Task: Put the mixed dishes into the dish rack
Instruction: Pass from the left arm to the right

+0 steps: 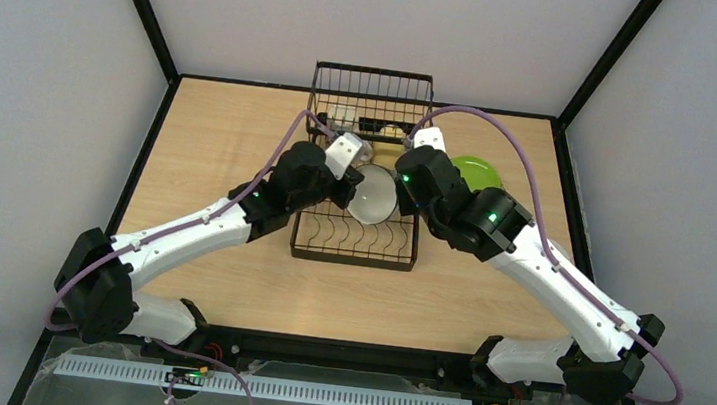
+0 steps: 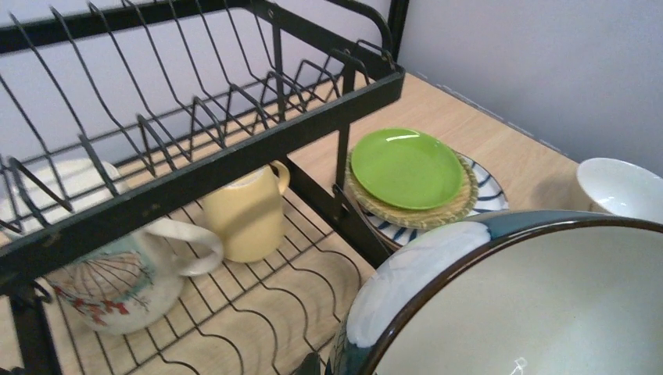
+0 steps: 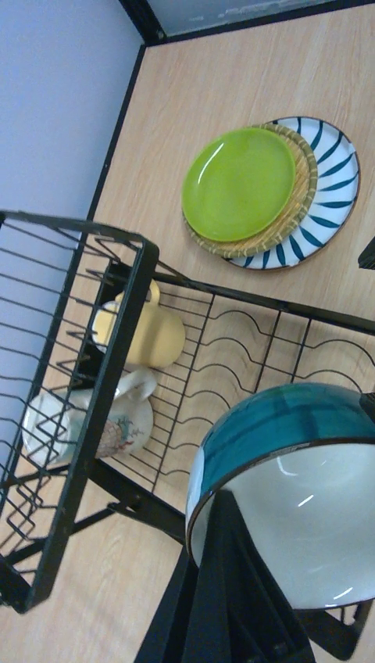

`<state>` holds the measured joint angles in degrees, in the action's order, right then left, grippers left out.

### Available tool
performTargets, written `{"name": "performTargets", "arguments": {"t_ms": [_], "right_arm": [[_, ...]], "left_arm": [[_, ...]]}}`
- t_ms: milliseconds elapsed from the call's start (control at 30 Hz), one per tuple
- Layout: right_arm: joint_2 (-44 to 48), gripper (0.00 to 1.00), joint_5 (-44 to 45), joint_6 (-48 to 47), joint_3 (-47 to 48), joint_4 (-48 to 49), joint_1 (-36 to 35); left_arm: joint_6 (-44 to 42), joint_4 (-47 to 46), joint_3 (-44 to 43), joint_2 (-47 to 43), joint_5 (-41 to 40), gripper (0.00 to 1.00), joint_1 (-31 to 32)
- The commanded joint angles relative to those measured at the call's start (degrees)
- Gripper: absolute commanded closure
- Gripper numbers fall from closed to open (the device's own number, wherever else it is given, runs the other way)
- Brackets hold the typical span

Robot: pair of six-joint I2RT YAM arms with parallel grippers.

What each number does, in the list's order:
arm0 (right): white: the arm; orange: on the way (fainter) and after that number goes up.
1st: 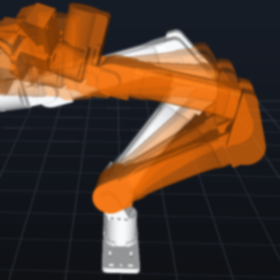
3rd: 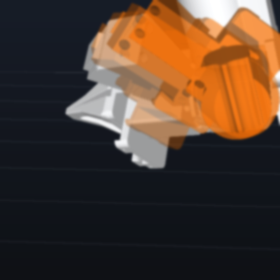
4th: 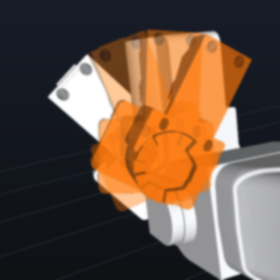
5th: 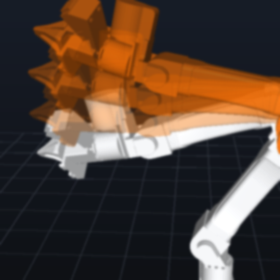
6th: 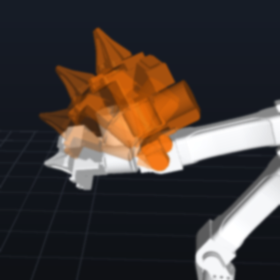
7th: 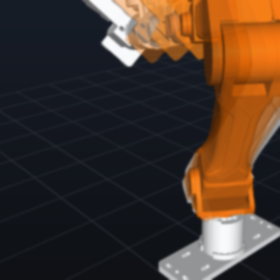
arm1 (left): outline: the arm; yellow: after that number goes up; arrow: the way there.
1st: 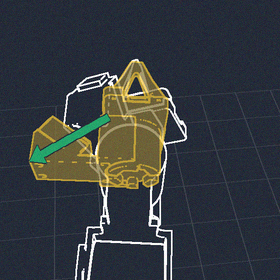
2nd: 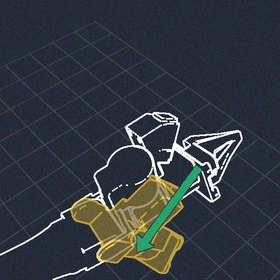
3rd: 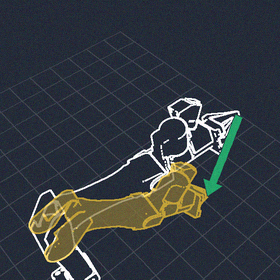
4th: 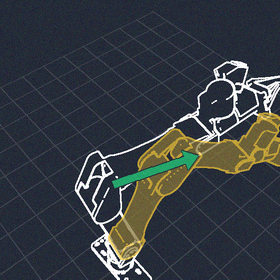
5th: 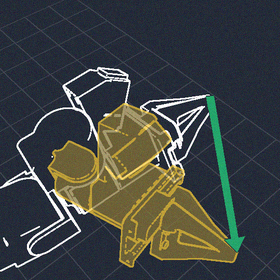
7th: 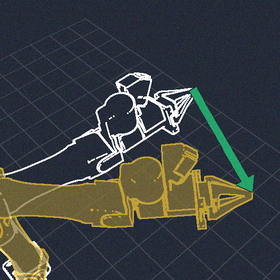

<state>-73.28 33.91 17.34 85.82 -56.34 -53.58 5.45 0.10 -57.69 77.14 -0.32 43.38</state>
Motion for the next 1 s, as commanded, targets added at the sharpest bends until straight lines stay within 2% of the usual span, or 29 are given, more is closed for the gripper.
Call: {"name": "performTargets", "arguments": {"t_ms": [0,167,267,600,967], "right_arm": [[2.44,0.11,5.14,1.66,1.20,-0.27,0.14],[5.05,0.11,7.26,3.18,-0.71,0.99,0.15],[6.92,0.11,4.89,1.87,-2.23,2.96,0.15],[4.04,0.11,-3.81,-1.30,-5.92,5.90,0.15],[-0.50,0.10,-4.24,-3.33,-7.86,10.25,0.15]], "left_arm": [[-6.43,-10.31,1.81,-2.95,-5.50,0.98,0.53],[-11.31,-22.47,5.92,-2.84,-8.91,0.98,0.66],[-14.07,-24.96,5.95,-0.39,-8.97,0.98,0.66],[-17.31,-19.87,1.14,5.20,-8.87,0.98,2.29],[-16.15,-17.20,-0.32,3.75,-7.30,0.98,2.72]]}}
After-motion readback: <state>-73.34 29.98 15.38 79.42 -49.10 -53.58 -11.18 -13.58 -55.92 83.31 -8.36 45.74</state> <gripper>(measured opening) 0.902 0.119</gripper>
